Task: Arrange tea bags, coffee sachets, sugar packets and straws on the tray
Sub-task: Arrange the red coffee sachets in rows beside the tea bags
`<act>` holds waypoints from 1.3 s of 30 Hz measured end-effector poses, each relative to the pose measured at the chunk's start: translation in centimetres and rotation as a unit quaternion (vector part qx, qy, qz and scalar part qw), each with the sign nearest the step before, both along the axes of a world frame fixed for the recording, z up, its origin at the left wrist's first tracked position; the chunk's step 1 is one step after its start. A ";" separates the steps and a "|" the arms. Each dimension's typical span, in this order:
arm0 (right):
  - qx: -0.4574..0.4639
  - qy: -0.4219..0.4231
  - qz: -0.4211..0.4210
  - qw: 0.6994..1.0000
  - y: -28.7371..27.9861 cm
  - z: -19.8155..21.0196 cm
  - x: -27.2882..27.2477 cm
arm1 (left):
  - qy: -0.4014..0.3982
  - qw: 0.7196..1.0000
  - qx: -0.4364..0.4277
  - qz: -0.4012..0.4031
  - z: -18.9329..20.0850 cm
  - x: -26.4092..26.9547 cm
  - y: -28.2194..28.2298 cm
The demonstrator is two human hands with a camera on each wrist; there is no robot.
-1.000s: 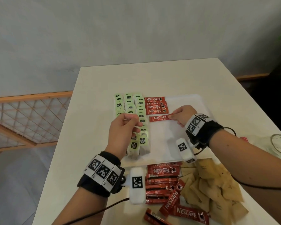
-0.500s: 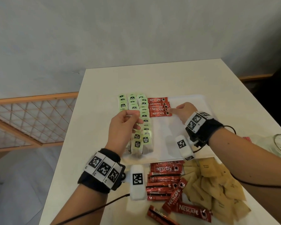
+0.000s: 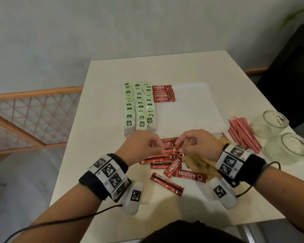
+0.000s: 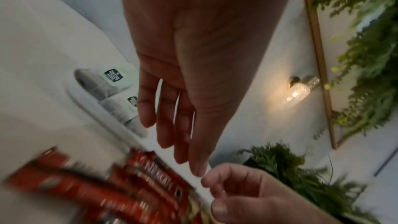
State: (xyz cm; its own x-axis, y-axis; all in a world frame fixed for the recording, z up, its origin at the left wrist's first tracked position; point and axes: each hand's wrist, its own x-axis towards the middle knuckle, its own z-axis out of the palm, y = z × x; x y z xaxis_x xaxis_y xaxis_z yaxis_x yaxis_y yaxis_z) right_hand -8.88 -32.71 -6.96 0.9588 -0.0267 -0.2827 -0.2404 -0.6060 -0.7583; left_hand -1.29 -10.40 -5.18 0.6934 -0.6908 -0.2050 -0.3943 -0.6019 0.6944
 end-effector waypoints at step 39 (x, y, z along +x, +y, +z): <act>-0.322 0.077 0.086 0.940 2.4 0.3 -5.8 | -0.132 0.957 0.256 -0.041 -2.7 -2.6 1.5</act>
